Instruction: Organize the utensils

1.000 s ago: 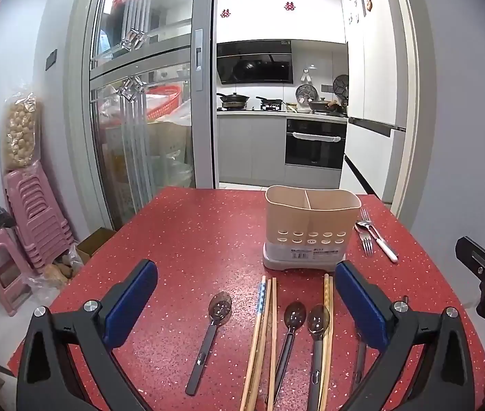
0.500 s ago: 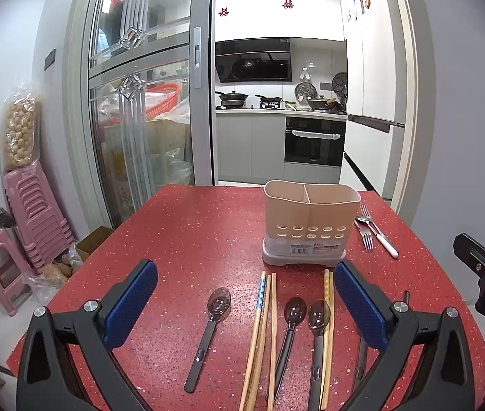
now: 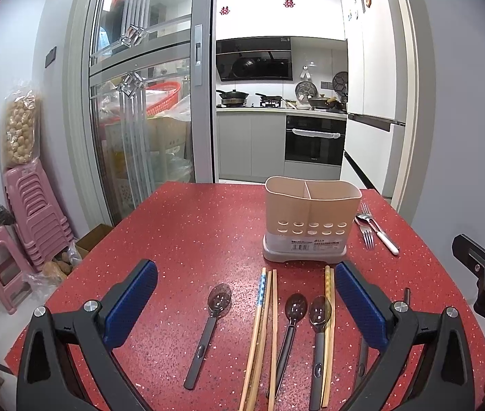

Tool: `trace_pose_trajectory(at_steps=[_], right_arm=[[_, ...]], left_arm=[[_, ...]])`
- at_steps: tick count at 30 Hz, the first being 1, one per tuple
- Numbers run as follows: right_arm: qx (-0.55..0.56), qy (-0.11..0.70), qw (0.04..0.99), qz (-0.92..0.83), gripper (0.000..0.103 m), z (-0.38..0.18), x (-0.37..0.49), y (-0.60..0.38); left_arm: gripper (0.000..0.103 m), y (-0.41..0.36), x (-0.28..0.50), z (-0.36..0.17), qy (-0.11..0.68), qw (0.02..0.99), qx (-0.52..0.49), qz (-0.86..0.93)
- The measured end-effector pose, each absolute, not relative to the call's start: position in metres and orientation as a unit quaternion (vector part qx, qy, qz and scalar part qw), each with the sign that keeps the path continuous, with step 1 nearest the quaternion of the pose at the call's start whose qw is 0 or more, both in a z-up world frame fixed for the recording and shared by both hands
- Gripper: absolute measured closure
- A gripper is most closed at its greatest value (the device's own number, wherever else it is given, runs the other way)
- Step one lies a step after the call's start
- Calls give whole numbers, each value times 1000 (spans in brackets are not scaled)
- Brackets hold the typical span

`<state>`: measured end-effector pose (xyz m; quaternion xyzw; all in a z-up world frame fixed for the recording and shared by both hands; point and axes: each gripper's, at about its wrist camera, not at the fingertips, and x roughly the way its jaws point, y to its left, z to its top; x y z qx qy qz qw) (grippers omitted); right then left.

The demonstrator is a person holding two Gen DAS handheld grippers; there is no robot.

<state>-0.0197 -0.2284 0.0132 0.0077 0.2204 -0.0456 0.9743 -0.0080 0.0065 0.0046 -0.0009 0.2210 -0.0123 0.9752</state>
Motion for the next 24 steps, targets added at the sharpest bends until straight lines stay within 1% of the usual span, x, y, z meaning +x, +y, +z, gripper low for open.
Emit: trace_pose_trajectory(at_steps=[24], right_arm=[[10,221,974,-45,0,12,-22,-227]], left_arm=[[0,4,-10,1,220,975,2,-12]])
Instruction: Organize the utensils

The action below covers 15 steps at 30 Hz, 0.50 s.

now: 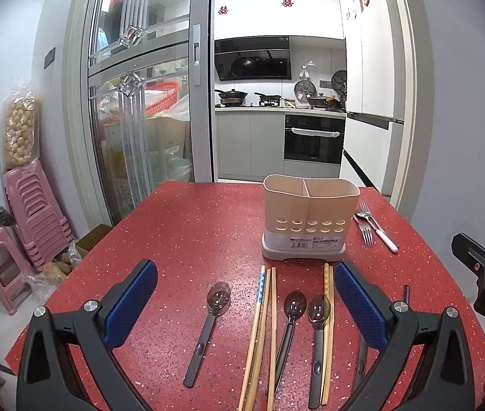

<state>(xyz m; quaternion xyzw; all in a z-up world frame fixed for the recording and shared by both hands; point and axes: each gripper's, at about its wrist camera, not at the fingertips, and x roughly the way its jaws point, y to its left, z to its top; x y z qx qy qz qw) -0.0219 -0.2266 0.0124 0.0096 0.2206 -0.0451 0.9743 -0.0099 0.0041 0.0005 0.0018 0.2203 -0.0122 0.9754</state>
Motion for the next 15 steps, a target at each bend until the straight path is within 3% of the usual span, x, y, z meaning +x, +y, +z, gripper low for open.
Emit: trace_pose_trajectory(at_steps=[15], right_arm=[[11,222,974,-45,0,11,-22,-228]], left_arm=[[0,4,-10,-1,222,975,2,-12]])
